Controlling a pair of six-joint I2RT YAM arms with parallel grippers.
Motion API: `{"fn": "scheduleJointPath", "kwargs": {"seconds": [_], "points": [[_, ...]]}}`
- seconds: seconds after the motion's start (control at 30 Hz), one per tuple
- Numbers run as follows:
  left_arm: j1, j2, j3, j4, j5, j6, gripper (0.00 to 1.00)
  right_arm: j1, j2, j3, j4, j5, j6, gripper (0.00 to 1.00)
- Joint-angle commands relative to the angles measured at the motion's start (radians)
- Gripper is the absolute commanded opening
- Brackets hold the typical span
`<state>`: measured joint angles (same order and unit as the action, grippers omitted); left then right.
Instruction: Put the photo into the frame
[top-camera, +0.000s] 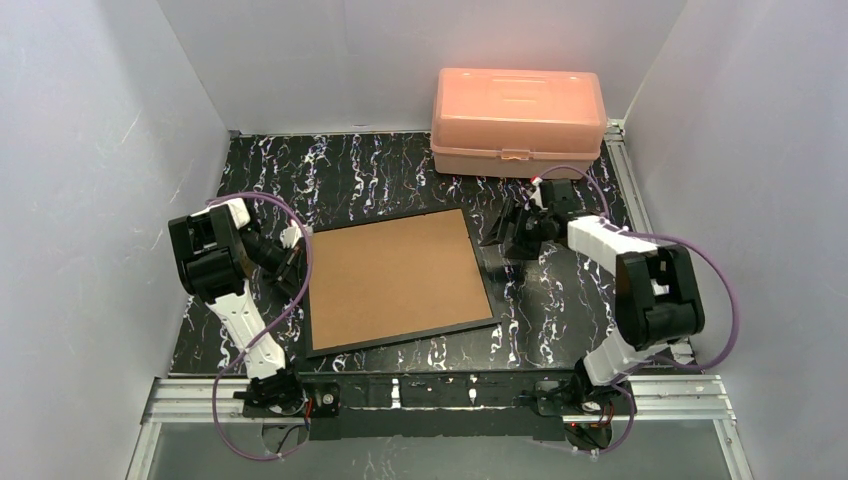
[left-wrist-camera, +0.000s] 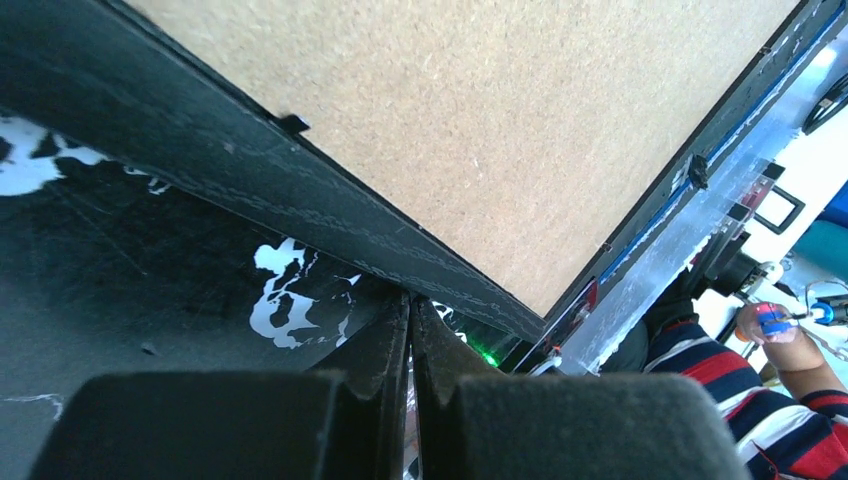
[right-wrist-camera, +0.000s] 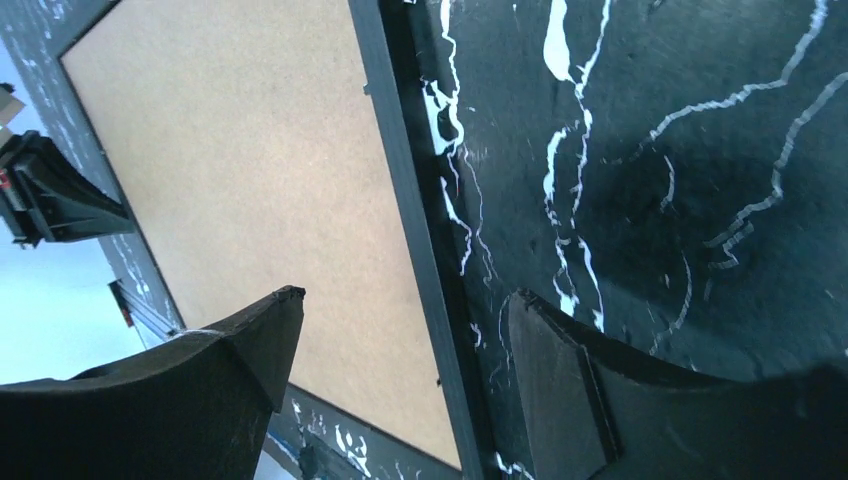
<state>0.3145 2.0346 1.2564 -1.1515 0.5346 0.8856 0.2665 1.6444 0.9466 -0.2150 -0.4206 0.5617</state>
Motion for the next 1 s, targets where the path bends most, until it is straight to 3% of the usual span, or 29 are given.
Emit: {"fn": "scheduleJointPath", "kwargs": {"seconds": [0.0,0.13,0.97], "points": [[0.0,-0.025,0.031,0.016,0.028,-0.014,0.0,-0.02,-0.093,-0.046,-0.023,-0.11,-0.035,0.82],[0.001,-0.023,0.035,0.015,0.033,-0.027,0.0,-0.019,-0.114,-0.092,-0.004,-0.2,-0.014,0.81],[0.001,-0.019,0.049,0.013,0.029,-0.053,0.0,0.023,-0.08,-0.196,0.068,-0.246,0.035,0.8]]}}
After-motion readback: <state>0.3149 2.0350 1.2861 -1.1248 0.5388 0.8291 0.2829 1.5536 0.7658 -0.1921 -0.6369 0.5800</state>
